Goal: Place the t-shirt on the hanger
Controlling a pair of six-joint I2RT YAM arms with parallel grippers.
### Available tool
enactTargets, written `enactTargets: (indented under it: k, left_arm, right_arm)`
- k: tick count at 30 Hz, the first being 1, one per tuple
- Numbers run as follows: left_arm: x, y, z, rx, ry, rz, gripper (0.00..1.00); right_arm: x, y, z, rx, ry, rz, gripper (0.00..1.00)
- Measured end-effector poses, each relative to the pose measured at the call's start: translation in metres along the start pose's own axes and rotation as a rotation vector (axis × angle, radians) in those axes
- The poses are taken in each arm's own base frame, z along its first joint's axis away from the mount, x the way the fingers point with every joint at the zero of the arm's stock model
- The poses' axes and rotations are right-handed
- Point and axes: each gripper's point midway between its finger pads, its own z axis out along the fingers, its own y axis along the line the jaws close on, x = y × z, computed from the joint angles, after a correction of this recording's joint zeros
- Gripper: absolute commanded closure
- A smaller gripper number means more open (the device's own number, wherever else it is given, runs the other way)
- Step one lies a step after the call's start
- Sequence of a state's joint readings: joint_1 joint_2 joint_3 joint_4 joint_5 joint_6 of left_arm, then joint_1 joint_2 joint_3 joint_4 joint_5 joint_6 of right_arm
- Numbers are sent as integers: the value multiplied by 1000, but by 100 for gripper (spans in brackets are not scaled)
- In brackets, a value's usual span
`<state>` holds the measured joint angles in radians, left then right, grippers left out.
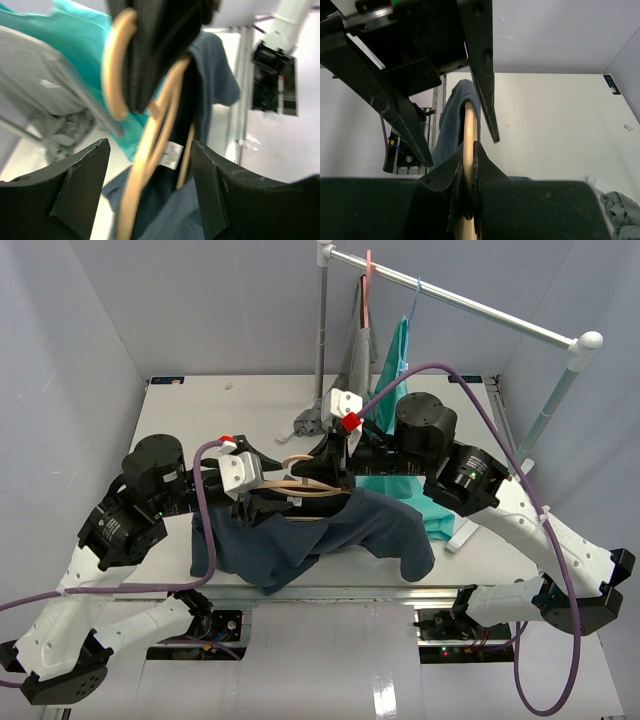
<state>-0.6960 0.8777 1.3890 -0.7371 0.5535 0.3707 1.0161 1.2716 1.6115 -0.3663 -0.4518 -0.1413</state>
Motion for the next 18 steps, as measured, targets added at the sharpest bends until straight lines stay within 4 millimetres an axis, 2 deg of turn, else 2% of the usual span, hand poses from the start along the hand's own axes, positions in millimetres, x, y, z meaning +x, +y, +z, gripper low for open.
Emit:
enactTargets:
  k: [5, 9, 13, 16, 18]
  left_arm:
    - [13, -12, 9, 85, 27, -31, 27]
    - [17, -16, 12, 110, 34, -40, 33]
    - [19, -18, 13, 124, 34, -39, 20]
    - [19, -7, 12, 60, 45, -37, 17]
    - [18, 15, 8, -71, 55, -32, 17]
  right_arm:
    - [-4, -1, 1, 3, -14, -9, 92]
    - [-5, 1, 1, -13, -32, -17, 92]
    - [-7, 6, 1, -38, -44, -23, 92]
    - [-10, 2, 0, -15, -51, -52, 92]
    - [-13, -8, -1, 35, -42, -73, 92]
